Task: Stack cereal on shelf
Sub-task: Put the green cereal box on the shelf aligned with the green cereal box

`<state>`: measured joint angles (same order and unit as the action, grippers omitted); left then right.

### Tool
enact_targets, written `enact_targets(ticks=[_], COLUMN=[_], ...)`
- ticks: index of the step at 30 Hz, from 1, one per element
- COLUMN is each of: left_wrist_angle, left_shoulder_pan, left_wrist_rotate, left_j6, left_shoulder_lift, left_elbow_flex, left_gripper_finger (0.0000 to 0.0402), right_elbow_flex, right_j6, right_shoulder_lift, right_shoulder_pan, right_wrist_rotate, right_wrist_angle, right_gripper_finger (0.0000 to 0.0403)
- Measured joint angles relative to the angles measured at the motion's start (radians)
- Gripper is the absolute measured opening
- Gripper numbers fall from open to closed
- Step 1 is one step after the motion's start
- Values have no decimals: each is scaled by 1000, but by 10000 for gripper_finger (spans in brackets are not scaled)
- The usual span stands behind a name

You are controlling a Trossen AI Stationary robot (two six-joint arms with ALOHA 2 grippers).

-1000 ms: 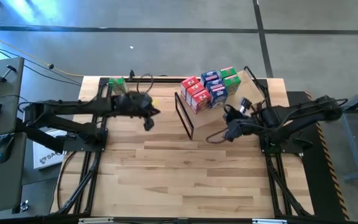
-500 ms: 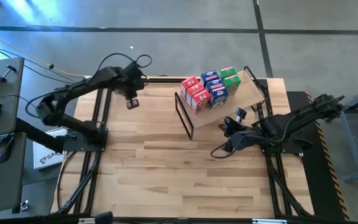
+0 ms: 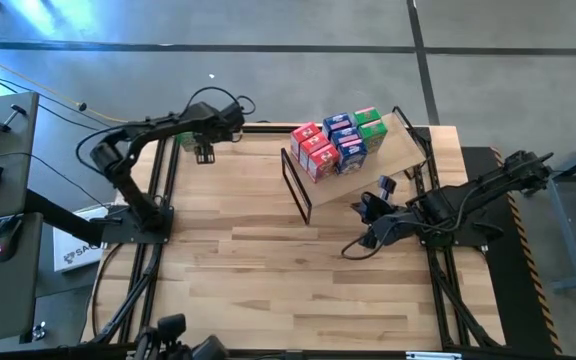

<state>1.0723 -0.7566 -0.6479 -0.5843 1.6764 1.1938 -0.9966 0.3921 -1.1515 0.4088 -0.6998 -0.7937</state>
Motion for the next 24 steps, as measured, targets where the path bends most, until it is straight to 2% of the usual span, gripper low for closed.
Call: enact_targets(ticks=[4, 12, 24], left_wrist_angle=[-10, -24, -24], left_shoulder_pan=[-6, -11, -132], left_wrist_rotate=[-98, -158, -79], left_j6=[2, -19, 15], left_shoulder_lift=[37, 34, 34], left_elbow_flex=[0, 0, 0], left_gripper_finger=[281, 282, 282], right_elbow_flex=[0, 0, 0], right_j6=[0, 0, 1], right_shoulder_lift=[0, 0, 0], right_shoulder_pan=[0, 0, -3], right_wrist_rotate=[0, 5, 20], right_wrist_angle=[1, 3, 13], right_gripper_finger=[0, 0, 0])
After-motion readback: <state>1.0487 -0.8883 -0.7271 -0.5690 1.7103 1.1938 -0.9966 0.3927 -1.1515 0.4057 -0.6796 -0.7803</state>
